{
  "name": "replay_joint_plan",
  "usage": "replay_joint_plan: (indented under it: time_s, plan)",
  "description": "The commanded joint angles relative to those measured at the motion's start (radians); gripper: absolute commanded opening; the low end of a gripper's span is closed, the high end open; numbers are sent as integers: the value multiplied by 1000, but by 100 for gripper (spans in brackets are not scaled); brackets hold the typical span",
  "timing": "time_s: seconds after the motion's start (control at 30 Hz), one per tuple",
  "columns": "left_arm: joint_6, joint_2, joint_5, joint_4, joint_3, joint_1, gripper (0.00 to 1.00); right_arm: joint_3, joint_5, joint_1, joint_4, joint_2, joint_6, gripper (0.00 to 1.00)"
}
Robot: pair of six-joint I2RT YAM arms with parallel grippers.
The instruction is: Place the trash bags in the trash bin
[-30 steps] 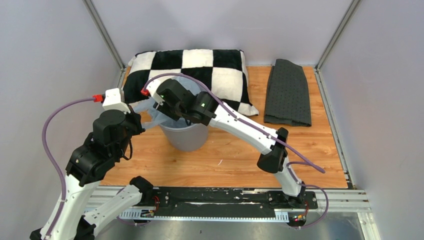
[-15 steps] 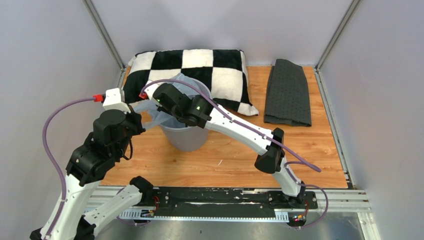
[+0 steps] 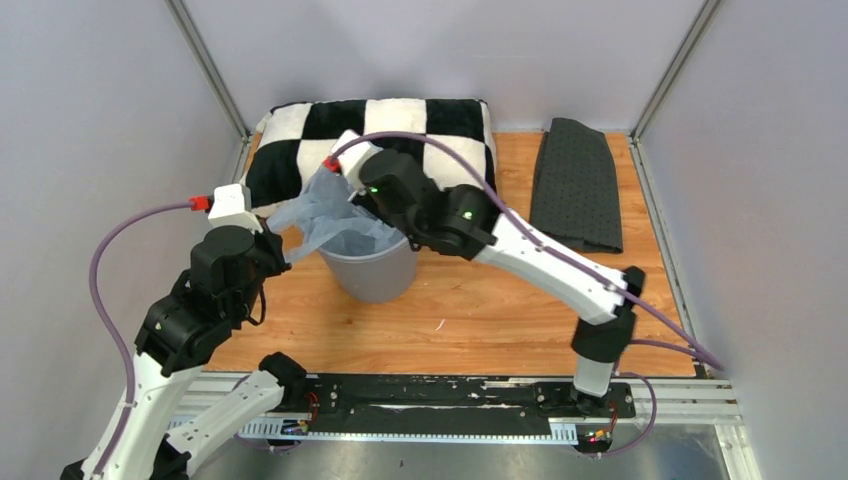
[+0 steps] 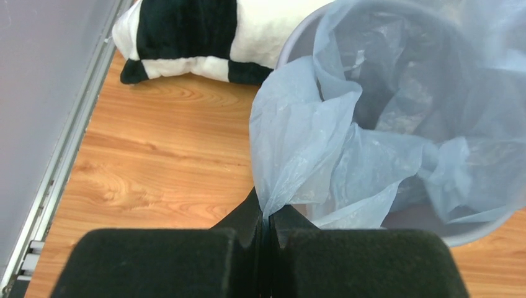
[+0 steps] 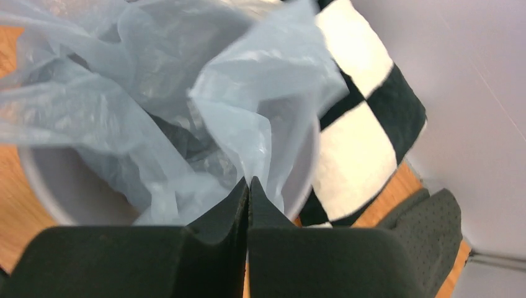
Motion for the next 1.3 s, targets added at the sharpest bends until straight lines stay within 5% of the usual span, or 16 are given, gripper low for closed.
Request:
replay_joint_plan:
  time_s: [0.0, 0.53, 0.87, 1.27]
  plan:
    - [-3, -28, -26, -33, -29, 6, 0, -165, 20, -10, 45, -168, 118, 0]
    - [-111, -75, -176, -88, -184, 6, 0, -724, -63, -158, 166, -503, 398, 0]
    - [-285, -29, -229, -76, -290, 6, 0, -877, -91, -214, 273, -503, 447, 0]
    - [-326, 72, -244, 32, -370, 9, 0, -935, -175, -300, 370, -474, 457, 0]
